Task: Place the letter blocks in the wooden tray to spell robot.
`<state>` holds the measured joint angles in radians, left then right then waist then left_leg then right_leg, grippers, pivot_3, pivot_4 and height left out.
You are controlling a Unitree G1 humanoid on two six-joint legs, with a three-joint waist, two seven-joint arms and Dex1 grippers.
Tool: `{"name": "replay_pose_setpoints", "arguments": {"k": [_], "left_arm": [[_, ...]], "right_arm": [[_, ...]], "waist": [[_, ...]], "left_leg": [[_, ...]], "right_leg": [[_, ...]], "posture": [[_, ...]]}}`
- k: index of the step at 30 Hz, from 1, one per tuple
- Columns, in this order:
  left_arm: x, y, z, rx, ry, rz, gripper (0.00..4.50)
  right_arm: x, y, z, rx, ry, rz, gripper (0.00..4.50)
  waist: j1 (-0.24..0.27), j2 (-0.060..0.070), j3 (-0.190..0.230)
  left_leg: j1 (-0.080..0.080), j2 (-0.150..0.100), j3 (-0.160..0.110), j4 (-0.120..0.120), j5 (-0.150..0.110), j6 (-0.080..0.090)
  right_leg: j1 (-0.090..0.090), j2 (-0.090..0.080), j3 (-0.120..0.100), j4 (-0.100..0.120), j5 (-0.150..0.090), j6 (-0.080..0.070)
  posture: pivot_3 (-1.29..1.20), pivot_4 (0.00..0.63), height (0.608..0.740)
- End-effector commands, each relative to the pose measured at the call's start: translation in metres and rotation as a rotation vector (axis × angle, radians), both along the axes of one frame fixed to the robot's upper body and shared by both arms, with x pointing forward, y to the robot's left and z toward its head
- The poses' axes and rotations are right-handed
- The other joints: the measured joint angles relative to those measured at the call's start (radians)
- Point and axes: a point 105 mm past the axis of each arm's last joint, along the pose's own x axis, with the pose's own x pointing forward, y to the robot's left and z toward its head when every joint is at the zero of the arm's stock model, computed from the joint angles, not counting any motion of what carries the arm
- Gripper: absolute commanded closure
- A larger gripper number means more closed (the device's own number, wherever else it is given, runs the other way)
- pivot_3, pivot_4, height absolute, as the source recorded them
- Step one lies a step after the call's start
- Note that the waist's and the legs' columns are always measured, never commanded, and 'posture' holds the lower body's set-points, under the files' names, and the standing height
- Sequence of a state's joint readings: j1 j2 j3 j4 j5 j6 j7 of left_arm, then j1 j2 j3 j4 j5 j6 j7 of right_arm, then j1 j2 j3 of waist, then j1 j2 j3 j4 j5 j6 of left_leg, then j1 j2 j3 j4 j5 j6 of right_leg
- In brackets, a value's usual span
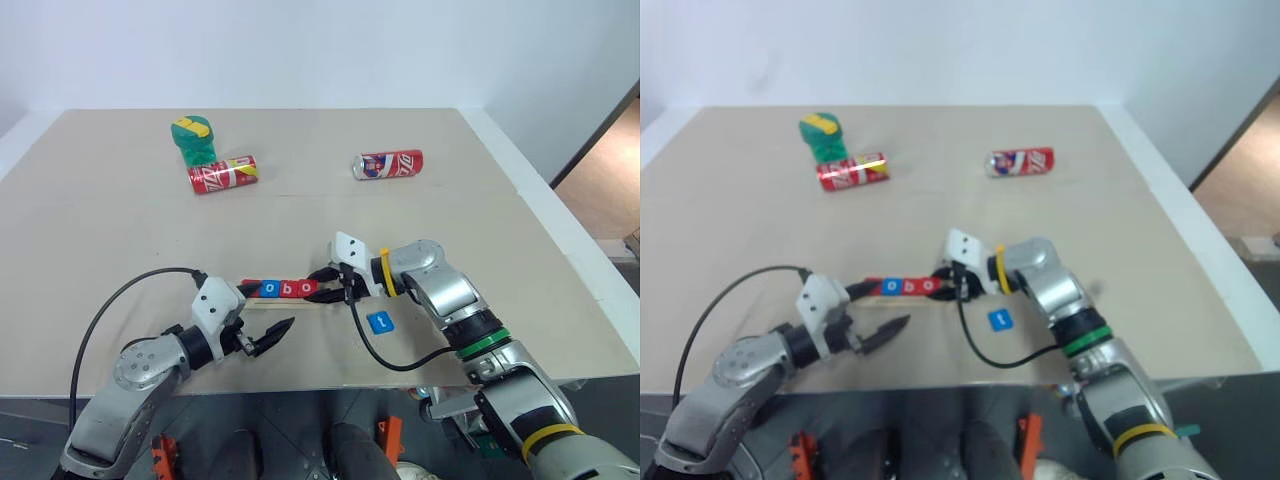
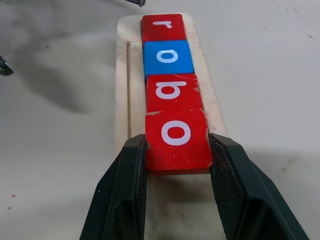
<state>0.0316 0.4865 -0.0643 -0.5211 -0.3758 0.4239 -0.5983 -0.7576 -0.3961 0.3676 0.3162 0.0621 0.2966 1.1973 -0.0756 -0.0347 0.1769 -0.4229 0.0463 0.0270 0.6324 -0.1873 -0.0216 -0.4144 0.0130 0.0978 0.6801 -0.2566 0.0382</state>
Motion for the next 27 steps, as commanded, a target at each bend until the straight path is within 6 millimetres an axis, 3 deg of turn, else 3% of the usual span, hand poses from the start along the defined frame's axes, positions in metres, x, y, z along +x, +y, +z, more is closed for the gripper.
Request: {"name": "replay_pose_setpoints", "arguments": {"k": [1, 5, 6, 13, 16, 20, 24, 27], "left_arm": [[-0.002, -0.004, 0.012, -0.008, -0.045, -0.021, 0.00], [-0.003, -0.004, 0.011, -0.005, -0.043, -0.019, 0.00], [-0.003, -0.004, 0.011, -0.002, -0.043, -0.018, 0.00], [-0.003, -0.003, 0.010, 0.003, -0.043, -0.017, 0.00], [-0.003, -0.002, 0.010, 0.007, -0.043, -0.019, 0.00], [-0.007, -0.001, 0.010, 0.005, -0.040, -0.048, 0.00], [-0.013, 0.000, 0.012, -0.016, -0.014, -0.099, 0.00], [-0.016, 0.002, 0.013, -0.052, 0.020, -0.125, 0.00]], "right_arm": [[0.000, 0.006, 0.009, 0.000, -0.034, 0.033, 3.25], [0.001, 0.006, 0.006, -0.006, -0.027, 0.026, 3.25], [0.002, 0.006, 0.005, -0.008, -0.025, 0.024, 2.22], [0.003, 0.008, 0.010, 0.017, -0.031, 0.021, 0.03], [0.004, 0.010, 0.021, 0.058, -0.043, 0.008, 0.03], [0.007, 0.006, 0.050, 0.176, -0.046, -0.065, 0.03], [-0.006, -0.006, 0.066, 0.267, -0.022, -0.121, 0.03], [-0.037, -0.008, 0.055, 0.268, 0.046, -0.092, 0.85]], "waist": [[0.000, 0.000, 0.000], [0.000, 0.000, 0.000], [0.000, 0.000, 0.000], [0.000, 0.000, 0.000], [0.000, 0.000, 0.000], [0.000, 0.000, 0.000], [0.000, 0.000, 0.000], [0.005, -0.001, -0.001]], "left_leg": [[0.000, 0.000, 0.000, 0.000, 0.000, 0.000], [0.000, 0.000, 0.000, 0.000, 0.000, 0.000], [0.000, 0.000, 0.000, 0.000, 0.000, 0.000], [0.000, 0.000, 0.000, 0.000, 0.000, 0.000], [0.000, 0.000, 0.000, 0.000, 0.000, 0.000], [0.000, 0.000, 0.000, 0.000, 0.000, 0.000], [-0.002, 0.000, 0.000, 0.000, 0.000, 0.000], [-0.002, 0.000, -0.001, -0.001, -0.001, -0.001]], "right_leg": [[0.000, 0.000, 0.000, 0.000, 0.000, 0.000], [0.000, 0.000, 0.000, 0.000, 0.000, 0.000], [0.000, 0.000, 0.000, 0.000, 0.000, 0.000], [0.000, 0.000, 0.000, 0.000, 0.000, 0.000], [0.000, 0.000, 0.000, 0.000, 0.000, 0.000], [-0.001, 0.000, 0.000, 0.000, 0.000, 0.000], [-0.001, 0.000, 0.000, 0.000, 0.000, 0.000], [-0.001, -0.001, -0.001, 0.000, -0.002, 0.001]], "posture": [[0.00, 0.150, 0.740], [0.00, 0.150, 0.740], [0.00, 0.150, 0.740], [0.00, 0.150, 0.740], [0.00, 0.150, 0.740], [0.00, 0.150, 0.740], [0.00, 0.150, 0.740], [0.00, 0.150, 0.740]]}}
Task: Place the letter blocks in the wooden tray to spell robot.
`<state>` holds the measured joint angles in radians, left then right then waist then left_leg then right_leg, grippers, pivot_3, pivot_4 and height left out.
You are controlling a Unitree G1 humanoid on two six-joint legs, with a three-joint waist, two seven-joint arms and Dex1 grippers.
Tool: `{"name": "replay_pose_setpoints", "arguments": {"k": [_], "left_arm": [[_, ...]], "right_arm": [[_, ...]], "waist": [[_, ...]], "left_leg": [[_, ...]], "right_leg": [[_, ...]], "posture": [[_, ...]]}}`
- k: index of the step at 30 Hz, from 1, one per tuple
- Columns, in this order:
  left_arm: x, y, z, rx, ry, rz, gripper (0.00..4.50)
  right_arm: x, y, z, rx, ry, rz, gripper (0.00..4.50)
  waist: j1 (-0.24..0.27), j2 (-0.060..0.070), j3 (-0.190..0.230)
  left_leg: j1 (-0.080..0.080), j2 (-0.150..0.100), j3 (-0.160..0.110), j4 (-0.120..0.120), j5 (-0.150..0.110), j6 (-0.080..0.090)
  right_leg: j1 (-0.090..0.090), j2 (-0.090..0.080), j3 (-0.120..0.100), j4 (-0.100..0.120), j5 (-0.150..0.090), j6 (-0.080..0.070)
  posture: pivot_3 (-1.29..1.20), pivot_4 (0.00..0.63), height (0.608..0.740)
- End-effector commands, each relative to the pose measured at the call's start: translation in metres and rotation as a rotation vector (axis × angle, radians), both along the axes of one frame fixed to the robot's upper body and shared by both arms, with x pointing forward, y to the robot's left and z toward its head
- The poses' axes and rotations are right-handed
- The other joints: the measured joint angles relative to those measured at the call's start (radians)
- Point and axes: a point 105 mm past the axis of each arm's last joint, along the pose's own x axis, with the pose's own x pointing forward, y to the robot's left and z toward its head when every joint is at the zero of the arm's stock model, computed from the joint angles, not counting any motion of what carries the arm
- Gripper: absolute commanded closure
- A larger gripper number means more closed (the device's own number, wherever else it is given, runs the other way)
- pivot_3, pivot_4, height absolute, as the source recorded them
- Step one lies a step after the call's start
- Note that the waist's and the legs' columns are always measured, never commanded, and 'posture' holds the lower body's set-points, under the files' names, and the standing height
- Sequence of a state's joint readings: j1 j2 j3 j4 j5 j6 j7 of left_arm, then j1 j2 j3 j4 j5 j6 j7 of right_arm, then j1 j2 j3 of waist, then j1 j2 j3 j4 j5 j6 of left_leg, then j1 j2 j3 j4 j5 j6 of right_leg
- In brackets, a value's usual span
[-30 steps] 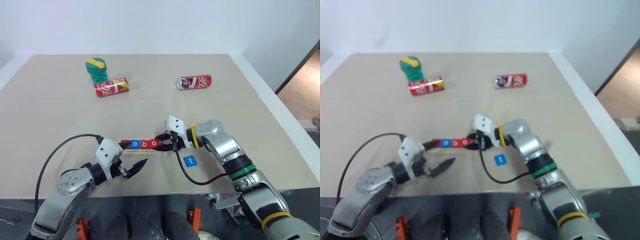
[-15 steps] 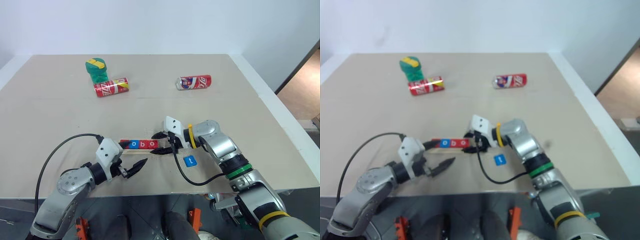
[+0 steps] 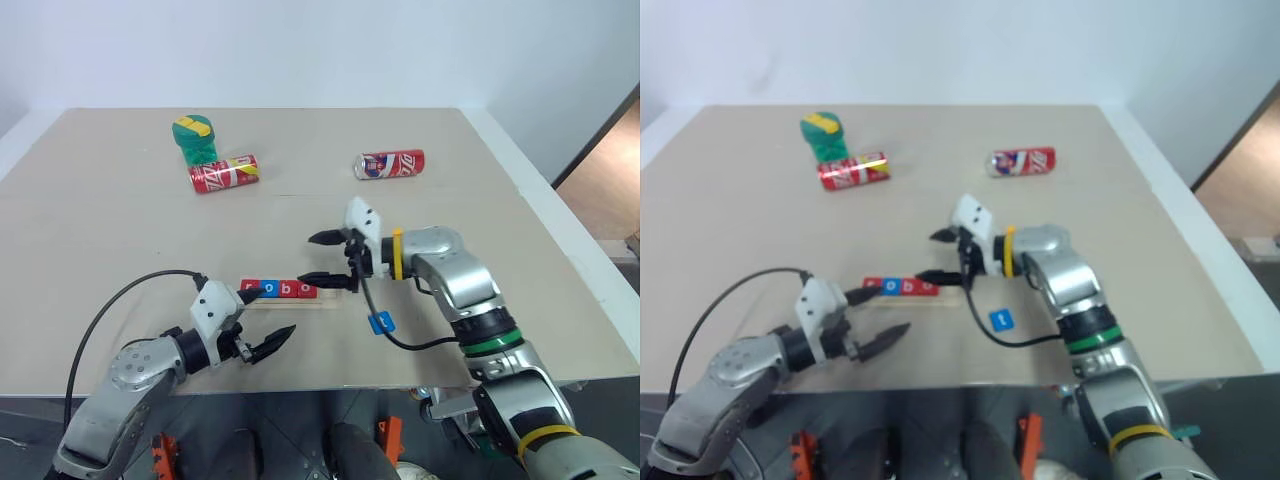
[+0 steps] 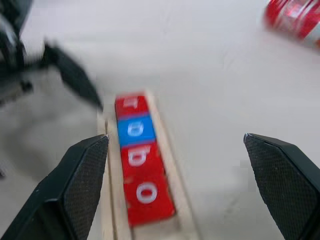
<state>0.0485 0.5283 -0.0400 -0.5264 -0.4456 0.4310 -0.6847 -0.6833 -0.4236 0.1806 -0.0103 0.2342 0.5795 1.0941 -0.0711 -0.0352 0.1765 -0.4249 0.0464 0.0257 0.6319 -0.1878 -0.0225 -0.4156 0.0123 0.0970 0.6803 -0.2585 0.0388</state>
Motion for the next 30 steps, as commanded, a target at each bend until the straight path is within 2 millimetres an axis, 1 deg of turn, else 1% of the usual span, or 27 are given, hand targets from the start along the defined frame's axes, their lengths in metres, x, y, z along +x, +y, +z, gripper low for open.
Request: {"name": "replay_pose_setpoints", "arguments": {"k": [1, 3, 6, 8, 9, 11, 14, 15, 20, 24, 30], "left_arm": [[-0.006, 0.001, 0.013, -0.055, 0.005, -0.035, 0.00], [-0.005, 0.003, 0.013, -0.077, 0.031, -0.033, 0.00], [-0.003, 0.005, 0.014, -0.080, 0.035, -0.032, 0.00], [-0.001, 0.005, 0.014, -0.060, 0.025, -0.036, 0.00], [-0.001, 0.005, 0.014, -0.051, 0.021, -0.039, 0.00], [-0.001, 0.005, 0.013, -0.041, 0.018, -0.041, 0.00], [-0.002, 0.003, 0.011, -0.028, 0.019, -0.045, 0.00], [-0.003, 0.002, 0.010, -0.026, 0.020, -0.045, 0.00], [-0.006, 0.000, 0.007, -0.018, 0.025, -0.041, 0.00], [-0.006, 0.000, 0.006, -0.017, 0.025, -0.033, 0.00], [-0.006, 0.000, 0.005, -0.013, 0.026, -0.026, 0.00]], "right_arm": [[-0.033, 0.005, -0.005, 0.032, 0.063, 0.050, 1.20], [-0.040, 0.007, -0.011, 0.031, 0.090, 0.045, 1.86], [-0.043, 0.011, -0.024, 0.000, 0.106, 0.028, 3.02], [-0.038, 0.013, -0.029, -0.014, 0.095, 0.001, 3.65], [-0.036, 0.013, -0.030, -0.020, 0.091, -0.007, 4.09], [-0.033, 0.013, -0.033, -0.033, 0.087, -0.016, 4.45], [-0.031, 0.013, -0.041, -0.068, 0.077, -0.012, 4.45], [-0.030, 0.013, -0.043, -0.075, 0.066, -0.014, 4.45], [-0.021, 0.014, -0.045, -0.084, 0.039, -0.028, 4.45], [-0.014, 0.019, -0.042, -0.063, 0.015, -0.038, 4.45], [-0.013, 0.028, -0.037, -0.048, -0.010, -0.011, 4.45]], "waist": [[0.001, 0.000, 0.000], [-0.001, 0.000, 0.000], [-0.006, 0.000, 0.000], [-0.006, 0.000, 0.000], [-0.005, 0.000, 0.000], [-0.005, 0.000, 0.000], [-0.005, 0.000, 0.000], [-0.005, 0.000, 0.000], [-0.005, 0.000, 0.000], [-0.005, 0.000, 0.000], [-0.005, 0.000, 0.000]], "left_leg": [[0.000, 0.000, -0.001, 0.000, -0.001, -0.001], [0.000, 0.000, 0.000, 0.000, -0.001, -0.001], [0.000, 0.001, 0.001, 0.000, -0.001, -0.001], [0.001, 0.001, 0.001, 0.002, 0.000, -0.001], [0.001, 0.001, 0.001, 0.002, 0.000, -0.001], [0.001, 0.001, 0.001, 0.002, 0.000, -0.001], [0.000, 0.000, 0.002, 0.002, 0.000, -0.001], [0.000, 0.000, 0.002, 0.002, 0.000, -0.001], [0.000, 0.000, 0.002, 0.001, 0.000, -0.001], [0.000, 0.000, 0.001, 0.001, 0.000, -0.001], [0.000, 0.000, 0.002, 0.001, 0.000, -0.001]], "right_leg": [[0.001, 0.000, -0.001, 0.000, -0.001, 0.000], [0.000, 0.000, 0.000, 0.000, -0.001, 0.000], [-0.002, 0.000, 0.002, 0.000, 0.001, 0.000], [-0.001, 0.001, 0.001, 0.000, 0.002, -0.001], [-0.001, 0.001, 0.000, 0.000, 0.002, -0.002], [-0.001, 0.001, 0.000, 0.000, 0.001, -0.004], [-0.001, 0.001, 0.001, 0.000, 0.001, -0.003], [-0.001, 0.000, 0.001, 0.000, 0.002, -0.001], [-0.002, 0.001, 0.001, 0.000, 0.001, 0.000], [-0.002, 0.001, 0.001, 0.000, 0.001, -0.001], [-0.002, 0.001, 0.001, 0.000, 0.002, -0.001]], "posture": [[0.00, 0.150, 0.740], [0.00, 0.150, 0.740], [0.00, 0.150, 0.740], [0.00, 0.150, 0.740], [0.00, 0.150, 0.740], [0.00, 0.150, 0.740], [0.00, 0.150, 0.740], [0.00, 0.150, 0.740], [0.00, 0.150, 0.740], [0.00, 0.150, 0.740], [0.00, 0.150, 0.740]]}}
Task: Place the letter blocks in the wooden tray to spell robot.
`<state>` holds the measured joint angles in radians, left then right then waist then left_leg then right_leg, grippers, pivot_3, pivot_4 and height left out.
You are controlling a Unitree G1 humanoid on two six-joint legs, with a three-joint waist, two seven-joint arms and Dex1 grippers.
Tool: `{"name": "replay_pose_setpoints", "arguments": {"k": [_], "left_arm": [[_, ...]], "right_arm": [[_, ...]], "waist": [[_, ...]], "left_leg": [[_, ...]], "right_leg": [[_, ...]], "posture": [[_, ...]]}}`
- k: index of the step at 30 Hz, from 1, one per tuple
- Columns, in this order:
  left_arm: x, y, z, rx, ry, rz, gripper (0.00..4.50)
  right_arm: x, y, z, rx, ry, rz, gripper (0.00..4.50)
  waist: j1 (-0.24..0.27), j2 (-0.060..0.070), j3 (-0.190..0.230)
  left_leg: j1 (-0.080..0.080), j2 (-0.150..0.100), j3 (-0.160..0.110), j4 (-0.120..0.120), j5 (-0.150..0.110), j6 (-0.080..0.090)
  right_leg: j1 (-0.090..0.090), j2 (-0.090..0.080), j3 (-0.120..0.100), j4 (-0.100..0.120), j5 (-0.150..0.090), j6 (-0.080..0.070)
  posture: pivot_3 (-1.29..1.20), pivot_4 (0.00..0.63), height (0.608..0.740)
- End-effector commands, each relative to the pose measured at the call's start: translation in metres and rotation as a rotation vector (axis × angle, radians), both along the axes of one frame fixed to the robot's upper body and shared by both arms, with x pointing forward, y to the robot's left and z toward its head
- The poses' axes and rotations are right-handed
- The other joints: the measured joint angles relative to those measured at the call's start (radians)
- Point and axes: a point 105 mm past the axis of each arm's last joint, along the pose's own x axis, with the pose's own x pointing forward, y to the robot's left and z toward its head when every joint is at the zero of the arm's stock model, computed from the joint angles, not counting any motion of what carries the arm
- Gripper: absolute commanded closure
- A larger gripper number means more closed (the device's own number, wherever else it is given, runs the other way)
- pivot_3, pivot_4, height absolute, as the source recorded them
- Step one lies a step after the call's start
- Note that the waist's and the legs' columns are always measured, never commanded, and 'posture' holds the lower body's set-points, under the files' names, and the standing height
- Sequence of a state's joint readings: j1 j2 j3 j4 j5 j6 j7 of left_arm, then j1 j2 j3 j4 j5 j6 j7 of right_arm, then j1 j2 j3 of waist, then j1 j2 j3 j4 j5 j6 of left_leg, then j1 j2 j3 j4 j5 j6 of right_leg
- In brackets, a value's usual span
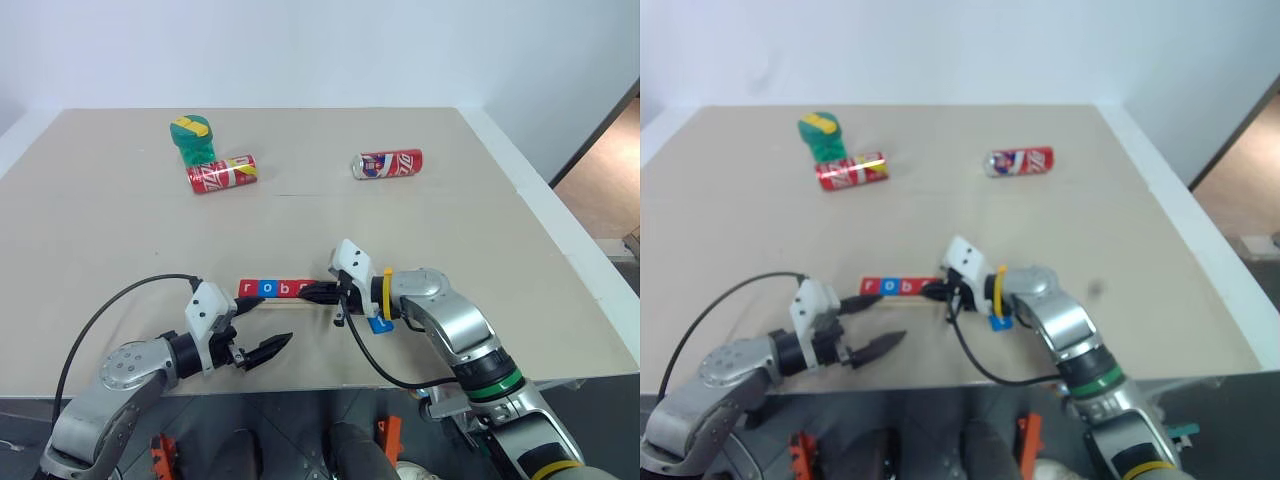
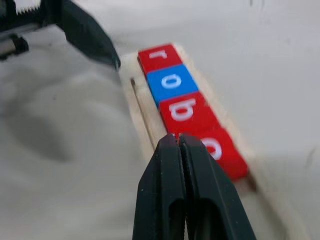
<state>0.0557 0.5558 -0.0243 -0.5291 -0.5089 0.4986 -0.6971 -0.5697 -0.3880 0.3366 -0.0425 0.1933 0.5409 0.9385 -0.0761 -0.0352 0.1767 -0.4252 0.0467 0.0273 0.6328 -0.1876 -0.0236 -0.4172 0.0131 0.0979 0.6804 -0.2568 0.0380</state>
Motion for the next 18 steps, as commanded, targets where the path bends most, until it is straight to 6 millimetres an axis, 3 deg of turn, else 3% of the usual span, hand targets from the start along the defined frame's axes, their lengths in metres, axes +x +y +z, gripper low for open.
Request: {"name": "replay_pose_setpoints", "arguments": {"k": [1, 5, 6, 8, 11, 15, 18], "left_arm": [[-0.003, -0.004, 0.010, -0.001, -0.055, -0.008, 0.00], [-0.003, -0.002, 0.012, -0.001, -0.064, -0.006, 0.00], [-0.003, -0.002, 0.014, -0.003, -0.073, -0.015, 0.00], [-0.006, -0.005, 0.017, -0.007, -0.083, -0.047, 0.00], [-0.017, -0.011, 0.020, -0.015, -0.077, -0.143, 0.00], [-0.029, -0.017, 0.016, 0.028, -0.052, -0.275, 0.00], [-0.030, -0.020, 0.016, 0.043, -0.048, -0.335, 0.00]], "right_arm": [[0.002, 0.006, 0.015, 0.029, -0.052, 0.021, 4.45], [0.011, -0.010, 0.042, 0.081, -0.075, 0.003, 4.45], [0.015, -0.019, 0.051, 0.103, -0.072, -0.016, 3.90], [0.018, -0.039, 0.063, 0.118, -0.065, -0.031, 3.23], [0.001, -0.077, 0.063, 0.058, -0.019, 0.065, 2.30], [-0.025, -0.111, 0.045, -0.071, 0.061, 0.183, 0.87], [-0.037, -0.124, 0.028, -0.151, 0.089, 0.246, 0.14]], "waist": [[0.000, 0.000, 0.000], [0.000, 0.000, 0.000], [0.001, 0.000, 0.000], [0.004, 0.000, 0.000], [0.015, 0.000, 0.000], [0.023, 0.000, 0.001], [0.024, 0.001, 0.001]], "left_leg": [[0.000, 0.000, 0.000, 0.000, 0.000, 0.000], [0.000, 0.000, 0.000, 0.000, 0.000, 0.000], [0.000, 0.000, 0.000, 0.000, 0.000, 0.000], [0.000, -0.001, 0.000, 0.001, 0.000, 0.000], [-0.001, -0.001, 0.000, 0.001, 0.000, 0.000], [-0.001, -0.001, 0.000, 0.000, -0.003, 0.003], [-0.001, 0.000, 0.000, 0.000, -0.003, 0.003]], "right_leg": [[0.000, 0.000, 0.000, 0.000, 0.000, 0.000], [0.000, 0.000, 0.000, 0.000, 0.000, 0.000], [0.000, 0.000, 0.000, 0.000, 0.000, 0.000], [0.000, -0.001, 0.000, 0.000, 0.000, 0.001], [0.001, -0.001, 0.000, -0.001, -0.001, 0.001], [0.001, -0.001, 0.000, -0.001, -0.004, 0.001], [0.000, 0.000, -0.001, -0.001, -0.004, 0.000]], "posture": [[0.00, 0.150, 0.740], [0.00, 0.150, 0.740], [0.00, 0.150, 0.740], [0.00, 0.150, 0.740], [0.00, 0.150, 0.740], [0.00, 0.150, 0.740], [0.00, 0.150, 0.740]]}}
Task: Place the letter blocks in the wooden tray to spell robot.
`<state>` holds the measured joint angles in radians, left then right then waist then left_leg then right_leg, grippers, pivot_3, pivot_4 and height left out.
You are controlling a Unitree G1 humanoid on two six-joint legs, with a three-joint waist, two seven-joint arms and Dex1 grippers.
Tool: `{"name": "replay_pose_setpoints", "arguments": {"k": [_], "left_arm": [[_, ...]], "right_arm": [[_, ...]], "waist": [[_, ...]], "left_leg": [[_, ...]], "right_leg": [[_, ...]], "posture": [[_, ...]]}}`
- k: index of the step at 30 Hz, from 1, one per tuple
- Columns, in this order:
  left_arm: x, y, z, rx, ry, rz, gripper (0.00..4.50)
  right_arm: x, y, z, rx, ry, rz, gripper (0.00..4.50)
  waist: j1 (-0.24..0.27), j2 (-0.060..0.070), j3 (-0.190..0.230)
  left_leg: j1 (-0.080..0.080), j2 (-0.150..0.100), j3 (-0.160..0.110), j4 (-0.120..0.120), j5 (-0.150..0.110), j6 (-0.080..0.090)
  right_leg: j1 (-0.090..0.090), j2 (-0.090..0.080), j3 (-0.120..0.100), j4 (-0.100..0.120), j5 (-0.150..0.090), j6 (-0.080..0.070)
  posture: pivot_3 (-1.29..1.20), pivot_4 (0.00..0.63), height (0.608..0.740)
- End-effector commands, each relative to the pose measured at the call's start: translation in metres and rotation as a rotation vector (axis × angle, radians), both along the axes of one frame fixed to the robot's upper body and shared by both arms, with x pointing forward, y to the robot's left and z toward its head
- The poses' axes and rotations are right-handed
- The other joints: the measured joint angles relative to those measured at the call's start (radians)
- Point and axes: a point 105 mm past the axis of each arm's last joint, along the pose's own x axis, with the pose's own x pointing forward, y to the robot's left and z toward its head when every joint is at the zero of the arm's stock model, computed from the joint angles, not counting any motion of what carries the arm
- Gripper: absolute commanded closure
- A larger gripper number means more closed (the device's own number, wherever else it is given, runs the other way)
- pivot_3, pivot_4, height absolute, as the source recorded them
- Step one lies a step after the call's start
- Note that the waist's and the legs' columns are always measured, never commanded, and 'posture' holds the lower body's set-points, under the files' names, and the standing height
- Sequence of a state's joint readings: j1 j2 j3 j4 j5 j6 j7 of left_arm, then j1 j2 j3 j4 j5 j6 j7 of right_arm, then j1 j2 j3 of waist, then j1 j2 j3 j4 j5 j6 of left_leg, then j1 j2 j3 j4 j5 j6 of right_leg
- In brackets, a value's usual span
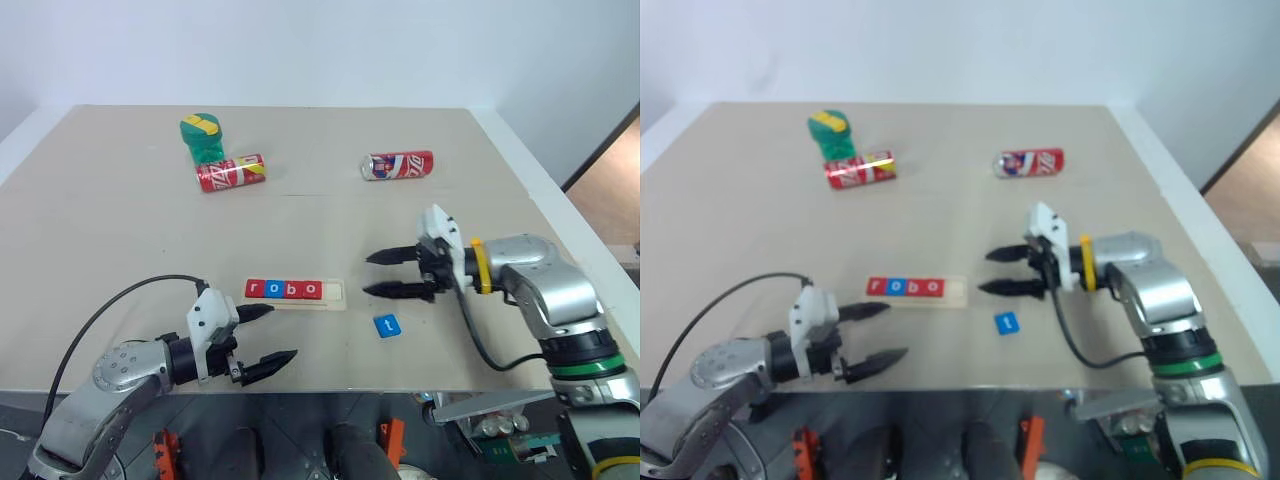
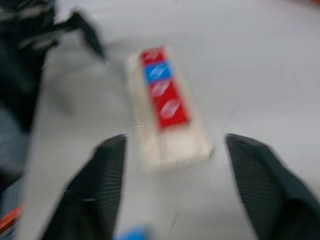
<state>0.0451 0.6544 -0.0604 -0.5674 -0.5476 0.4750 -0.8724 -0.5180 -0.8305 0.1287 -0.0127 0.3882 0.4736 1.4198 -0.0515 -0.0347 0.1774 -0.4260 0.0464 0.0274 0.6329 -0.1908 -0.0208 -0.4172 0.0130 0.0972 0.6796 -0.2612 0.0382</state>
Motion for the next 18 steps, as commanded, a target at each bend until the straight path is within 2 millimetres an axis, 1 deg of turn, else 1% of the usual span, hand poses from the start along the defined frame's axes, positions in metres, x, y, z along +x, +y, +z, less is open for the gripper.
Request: {"name": "replay_pose_setpoints", "arguments": {"k": [1, 4, 6, 9, 13, 14, 18], "left_arm": [[-0.005, -0.010, 0.010, 0.000, -0.049, -0.094, 0.00], [-0.002, -0.012, 0.012, 0.000, -0.060, -0.099, 0.00], [0.000, -0.012, 0.012, 0.003, -0.066, -0.100, 0.00], [0.003, -0.012, 0.012, 0.011, -0.082, -0.082, 0.00], [0.005, -0.010, 0.012, 0.015, -0.092, -0.053, 0.00], [0.005, -0.010, 0.011, 0.016, -0.092, -0.048, 0.00], [0.003, -0.006, 0.008, 0.025, -0.088, -0.013, 0.00]], "right_arm": [[-0.010, -0.002, -0.008, -0.032, -0.016, 0.100, 0.14], [-0.005, 0.002, -0.016, -0.030, -0.042, 0.104, 0.14], [-0.002, 0.003, -0.025, -0.050, -0.053, 0.114, 0.14], [0.006, 0.006, -0.041, -0.054, -0.072, 0.078, 0.14], [0.011, 0.001, -0.059, -0.084, -0.097, 0.030, 0.14], [0.011, -0.001, -0.062, -0.087, -0.099, 0.018, 0.37], [0.000, -0.005, -0.064, -0.066, -0.070, -0.053, 0.37]], "waist": [[-0.004, 0.001, 0.000], [-0.007, 0.000, 0.001], [-0.007, 0.000, 0.001], [-0.006, 0.000, 0.001], [-0.005, 0.000, 0.001], [-0.004, 0.000, 0.000], [-0.001, 0.000, 0.000]], "left_leg": [[0.000, 0.000, 0.000, 0.000, 0.000, 0.000], [0.002, 0.002, 0.001, 0.001, 0.000, 0.000], [0.003, 0.002, 0.000, 0.001, 0.001, 0.000], [0.003, 0.001, 0.001, 0.002, 0.001, 0.000], [0.002, 0.000, 0.001, 0.003, 0.001, 0.000], [0.002, 0.000, 0.001, 0.003, 0.001, 0.000], [0.004, 0.000, 0.000, 0.003, 0.001, 0.000]], "right_leg": [[0.000, 0.000, 0.000, 0.000, 0.000, 0.000], [0.000, 0.002, 0.001, 0.001, 0.003, -0.002], [0.001, 0.003, 0.001, 0.001, 0.004, -0.002], [0.001, 0.002, 0.001, 0.001, 0.004, -0.002], [0.002, 0.000, 0.001, 0.001, 0.004, 0.000], [0.002, 0.000, 0.001, 0.001, 0.004, 0.000], [0.005, 0.000, 0.001, 0.001, 0.003, 0.000]], "posture": [[0.00, 0.150, 0.740], [0.00, 0.150, 0.740], [0.00, 0.150, 0.740], [0.00, 0.150, 0.740], [0.00, 0.150, 0.740], [0.00, 0.150, 0.740], [0.00, 0.150, 0.740]]}}
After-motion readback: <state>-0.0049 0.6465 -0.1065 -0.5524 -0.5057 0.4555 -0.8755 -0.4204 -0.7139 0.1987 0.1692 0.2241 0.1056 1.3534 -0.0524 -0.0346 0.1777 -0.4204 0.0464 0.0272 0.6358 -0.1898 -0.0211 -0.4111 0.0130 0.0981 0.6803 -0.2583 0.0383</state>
